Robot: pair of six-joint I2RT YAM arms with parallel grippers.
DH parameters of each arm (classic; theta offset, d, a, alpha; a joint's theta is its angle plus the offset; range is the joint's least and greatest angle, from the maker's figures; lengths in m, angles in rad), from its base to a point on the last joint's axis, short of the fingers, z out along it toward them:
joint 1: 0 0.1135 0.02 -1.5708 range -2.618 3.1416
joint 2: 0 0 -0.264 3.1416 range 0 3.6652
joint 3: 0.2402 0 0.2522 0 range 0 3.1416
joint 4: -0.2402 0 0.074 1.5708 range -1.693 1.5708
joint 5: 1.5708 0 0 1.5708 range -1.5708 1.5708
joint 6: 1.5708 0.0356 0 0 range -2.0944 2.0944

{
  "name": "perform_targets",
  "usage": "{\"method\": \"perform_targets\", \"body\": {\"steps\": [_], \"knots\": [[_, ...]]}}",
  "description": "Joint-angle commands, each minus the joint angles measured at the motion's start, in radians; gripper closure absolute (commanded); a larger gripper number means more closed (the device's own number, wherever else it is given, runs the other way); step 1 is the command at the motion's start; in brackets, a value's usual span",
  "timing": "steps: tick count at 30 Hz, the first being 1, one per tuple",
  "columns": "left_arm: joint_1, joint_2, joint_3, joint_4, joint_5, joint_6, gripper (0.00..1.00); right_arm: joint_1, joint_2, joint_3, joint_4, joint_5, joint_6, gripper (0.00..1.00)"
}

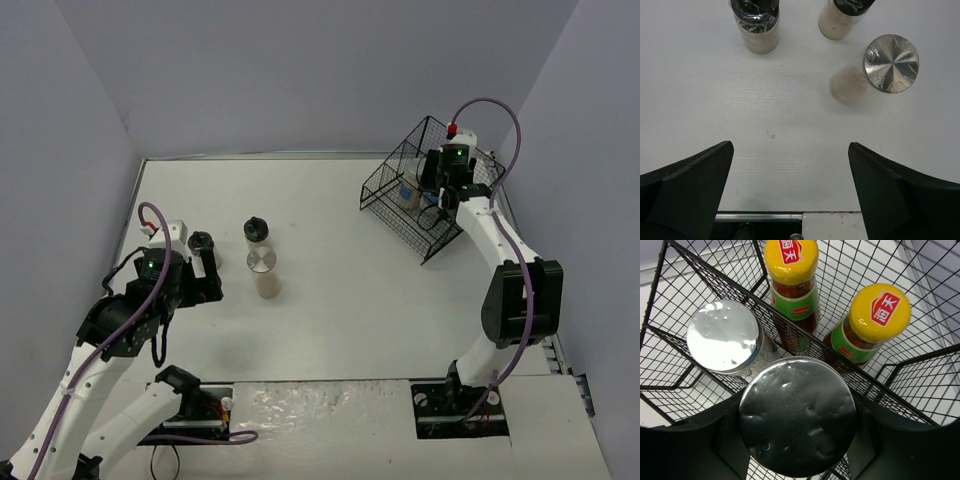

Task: Organize the condiment bottles

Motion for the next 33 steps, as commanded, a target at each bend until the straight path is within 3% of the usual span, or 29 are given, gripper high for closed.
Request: {"method": "perform_targets", "body": {"steps": [1,13,22,28,30,33], "knots": [[0.000,0.006,0.016,0.034,-0.018,-0.006,0.03,-0.012,0.000,-0.010,0.212,0.022,0.039,1.00],[0.000,-0.001,0.023,0.011,-0.039,-0.010,0.03,-0.012,0.056,-0.067,0.394,-0.068,0.076,1.00],[0.001,0.007,0.020,0.016,-0.035,-0.016,0.03,-0.006,0.105,-0.006,0.359,-0.079,0.037,1.00],[0.000,0.019,0.026,0.023,-0.028,-0.019,0.03,0.000,0.107,0.023,0.291,-0.060,0.014,0.74],[0.000,0.020,0.024,0.026,-0.026,-0.021,0.03,0.004,0.096,0.025,0.280,-0.051,0.008,0.61],[0.000,0.022,0.021,0.028,-0.023,-0.025,0.03,0.010,0.075,0.028,0.258,-0.039,-0.004,0.53]]}}
